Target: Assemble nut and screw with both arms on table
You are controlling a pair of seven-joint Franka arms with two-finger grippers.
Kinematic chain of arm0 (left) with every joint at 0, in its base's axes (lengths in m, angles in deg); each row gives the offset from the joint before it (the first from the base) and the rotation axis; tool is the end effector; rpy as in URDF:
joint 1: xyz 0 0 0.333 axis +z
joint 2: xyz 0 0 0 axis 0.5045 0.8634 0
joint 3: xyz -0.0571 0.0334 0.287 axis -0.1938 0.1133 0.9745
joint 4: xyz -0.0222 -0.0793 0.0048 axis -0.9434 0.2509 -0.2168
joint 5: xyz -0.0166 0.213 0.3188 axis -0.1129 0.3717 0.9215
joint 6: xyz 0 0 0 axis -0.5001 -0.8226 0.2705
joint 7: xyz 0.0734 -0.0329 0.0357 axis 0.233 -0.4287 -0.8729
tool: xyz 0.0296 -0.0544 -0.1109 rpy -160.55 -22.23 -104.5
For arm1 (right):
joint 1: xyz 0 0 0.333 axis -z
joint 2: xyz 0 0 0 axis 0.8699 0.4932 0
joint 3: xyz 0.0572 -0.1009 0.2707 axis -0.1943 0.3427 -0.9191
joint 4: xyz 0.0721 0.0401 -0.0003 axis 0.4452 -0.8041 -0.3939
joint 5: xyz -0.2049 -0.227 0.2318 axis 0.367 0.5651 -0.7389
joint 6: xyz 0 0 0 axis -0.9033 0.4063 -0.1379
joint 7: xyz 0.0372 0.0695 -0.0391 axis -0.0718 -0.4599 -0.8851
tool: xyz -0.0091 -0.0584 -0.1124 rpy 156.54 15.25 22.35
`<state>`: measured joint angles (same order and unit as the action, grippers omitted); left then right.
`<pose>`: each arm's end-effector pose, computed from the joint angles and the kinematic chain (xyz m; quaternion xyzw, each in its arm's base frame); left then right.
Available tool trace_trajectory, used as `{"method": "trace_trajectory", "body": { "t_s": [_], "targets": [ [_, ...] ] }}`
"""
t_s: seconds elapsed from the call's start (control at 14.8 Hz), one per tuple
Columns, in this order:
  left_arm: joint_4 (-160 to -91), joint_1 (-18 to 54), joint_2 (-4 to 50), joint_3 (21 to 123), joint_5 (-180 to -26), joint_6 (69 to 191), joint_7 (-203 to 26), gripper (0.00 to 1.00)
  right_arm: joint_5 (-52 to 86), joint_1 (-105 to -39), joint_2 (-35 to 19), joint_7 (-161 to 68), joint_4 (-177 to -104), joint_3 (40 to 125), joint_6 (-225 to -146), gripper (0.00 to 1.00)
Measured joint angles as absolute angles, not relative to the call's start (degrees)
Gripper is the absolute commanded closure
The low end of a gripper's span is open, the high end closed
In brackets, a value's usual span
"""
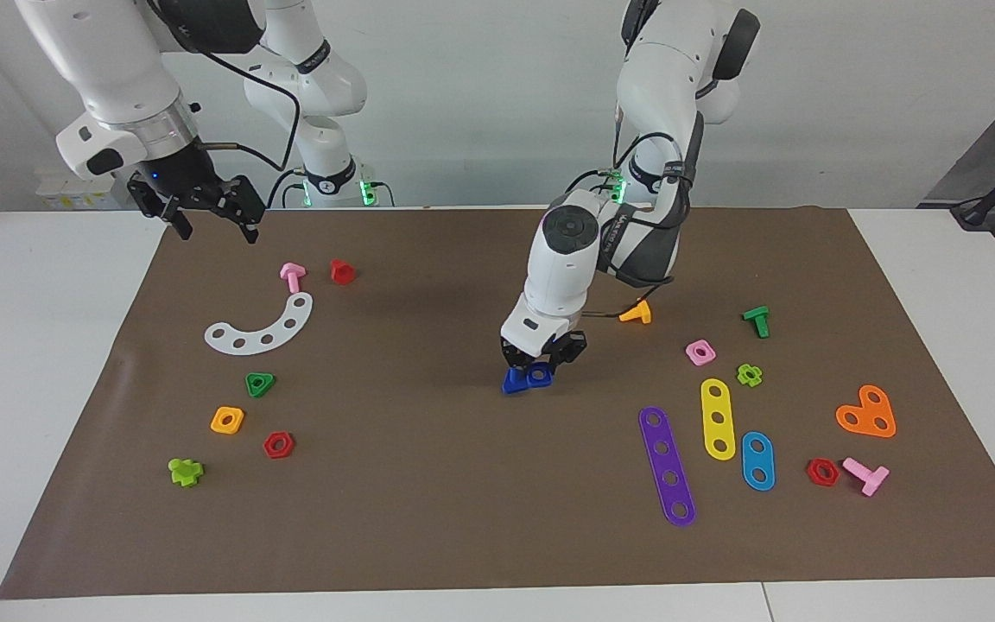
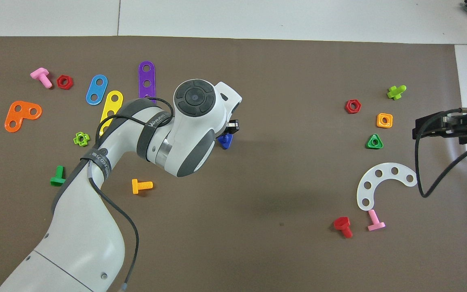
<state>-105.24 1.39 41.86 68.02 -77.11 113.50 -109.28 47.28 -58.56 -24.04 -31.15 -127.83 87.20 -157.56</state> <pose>0.5565 -0.3889 0.3265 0.9992 0.0093 0.0122 0.0359 0.5388 0.0044 0.5807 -0.9982 0.0596 0.0100 0.0017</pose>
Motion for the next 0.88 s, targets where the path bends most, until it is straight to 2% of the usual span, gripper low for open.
{"method": "trace_trajectory", "body": {
  "t_s": [0.88],
  "targets": [
    [-103.7,-0.1,43.8,68.1,-77.3,113.7,-109.3,0.76,47.3,-58.6,-24.0,-31.2,-127.8,87.2,-157.6,0.0]
  ]
}}
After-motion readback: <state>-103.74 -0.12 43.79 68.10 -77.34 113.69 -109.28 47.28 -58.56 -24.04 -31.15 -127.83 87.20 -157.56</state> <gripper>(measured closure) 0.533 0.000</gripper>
